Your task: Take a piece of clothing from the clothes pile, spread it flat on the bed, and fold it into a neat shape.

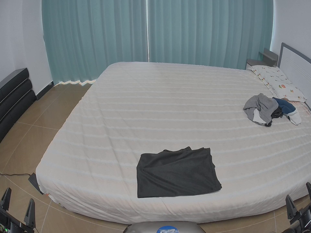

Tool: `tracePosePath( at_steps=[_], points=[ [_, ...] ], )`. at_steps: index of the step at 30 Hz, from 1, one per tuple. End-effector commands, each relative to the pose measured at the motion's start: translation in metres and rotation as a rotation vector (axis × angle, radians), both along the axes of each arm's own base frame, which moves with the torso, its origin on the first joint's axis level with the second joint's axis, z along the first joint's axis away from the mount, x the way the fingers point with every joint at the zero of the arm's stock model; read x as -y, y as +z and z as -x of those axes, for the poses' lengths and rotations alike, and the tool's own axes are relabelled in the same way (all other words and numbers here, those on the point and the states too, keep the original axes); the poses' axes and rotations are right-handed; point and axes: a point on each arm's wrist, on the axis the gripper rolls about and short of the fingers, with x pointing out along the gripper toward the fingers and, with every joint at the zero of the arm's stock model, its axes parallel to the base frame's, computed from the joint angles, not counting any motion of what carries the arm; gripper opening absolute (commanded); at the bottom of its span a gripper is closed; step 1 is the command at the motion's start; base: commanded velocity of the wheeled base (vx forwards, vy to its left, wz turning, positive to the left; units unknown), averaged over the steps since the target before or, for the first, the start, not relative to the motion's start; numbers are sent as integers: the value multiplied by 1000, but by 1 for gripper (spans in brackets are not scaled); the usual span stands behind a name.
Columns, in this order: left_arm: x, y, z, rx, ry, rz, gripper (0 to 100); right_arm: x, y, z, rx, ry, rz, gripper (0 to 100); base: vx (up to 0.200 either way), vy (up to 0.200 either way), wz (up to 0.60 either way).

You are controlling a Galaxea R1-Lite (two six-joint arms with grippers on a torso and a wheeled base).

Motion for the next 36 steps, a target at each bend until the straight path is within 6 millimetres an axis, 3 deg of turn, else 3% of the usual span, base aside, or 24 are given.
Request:
tracePosePath(
  at_steps=[1, 18, 22, 24, 36],
  points=[
    [1, -3, 0, 1, -61, 39, 100, 0, -5, -1, -22, 0, 0, 100, 0, 0, 0],
    [1, -8, -1, -34, -56, 28, 100, 1, -5, -1, -24, -24, -53, 100, 0, 0, 0],
    [1, -8, -1, -35, -54, 26, 100, 0, -5, -1, -17, 3, -18, 100, 0, 0, 0],
    [1, -7, -1, -33, -54, 29, 100, 2, -7, 4, 39, 115, -5, 100, 0, 0, 0],
    [1, -7, -1, -33, -56, 31, 100, 2, -7, 6, 70, 45, -75, 100, 0, 0, 0]
  ],
)
